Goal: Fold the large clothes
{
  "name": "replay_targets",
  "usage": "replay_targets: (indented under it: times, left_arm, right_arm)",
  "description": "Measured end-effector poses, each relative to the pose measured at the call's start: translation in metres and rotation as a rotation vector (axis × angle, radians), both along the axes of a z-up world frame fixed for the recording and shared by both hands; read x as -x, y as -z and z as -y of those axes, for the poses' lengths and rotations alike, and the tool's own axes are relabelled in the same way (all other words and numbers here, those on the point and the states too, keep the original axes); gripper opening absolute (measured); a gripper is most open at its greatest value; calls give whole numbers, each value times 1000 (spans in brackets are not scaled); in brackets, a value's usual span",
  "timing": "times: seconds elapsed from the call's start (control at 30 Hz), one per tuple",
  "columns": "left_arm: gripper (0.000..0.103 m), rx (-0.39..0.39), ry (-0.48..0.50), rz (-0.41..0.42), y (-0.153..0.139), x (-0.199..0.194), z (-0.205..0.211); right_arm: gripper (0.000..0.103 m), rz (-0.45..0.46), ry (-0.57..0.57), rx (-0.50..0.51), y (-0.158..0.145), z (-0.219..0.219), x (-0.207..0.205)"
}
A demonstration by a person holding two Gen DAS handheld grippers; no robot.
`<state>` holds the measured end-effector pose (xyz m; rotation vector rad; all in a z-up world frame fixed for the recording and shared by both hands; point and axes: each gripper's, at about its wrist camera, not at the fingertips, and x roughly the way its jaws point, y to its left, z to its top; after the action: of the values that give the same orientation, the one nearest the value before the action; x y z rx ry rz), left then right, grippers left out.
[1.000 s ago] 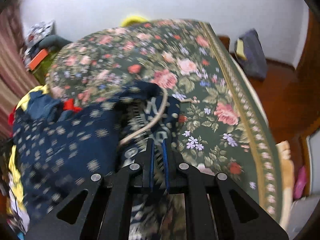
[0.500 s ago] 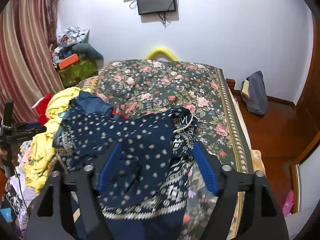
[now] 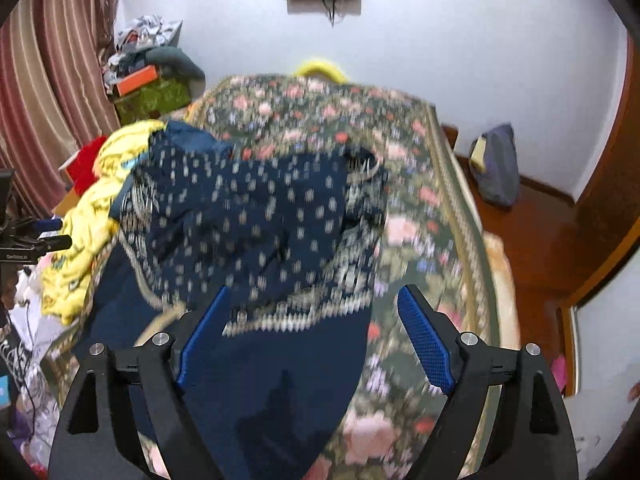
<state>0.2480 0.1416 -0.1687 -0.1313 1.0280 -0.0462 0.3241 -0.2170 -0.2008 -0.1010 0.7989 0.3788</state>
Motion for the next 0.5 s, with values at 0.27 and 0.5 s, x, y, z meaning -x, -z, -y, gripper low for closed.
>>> replay_targets:
  times: [0.27,0.5]
  left_arm:
    - [87,275,-61,-182,79,23,-18]
    - [86,425,-95,-282,127,35,-14]
  right_arm:
    - [83,-218,26,-76,63,15,12]
    - [83,-380,17,-205,98,25,16]
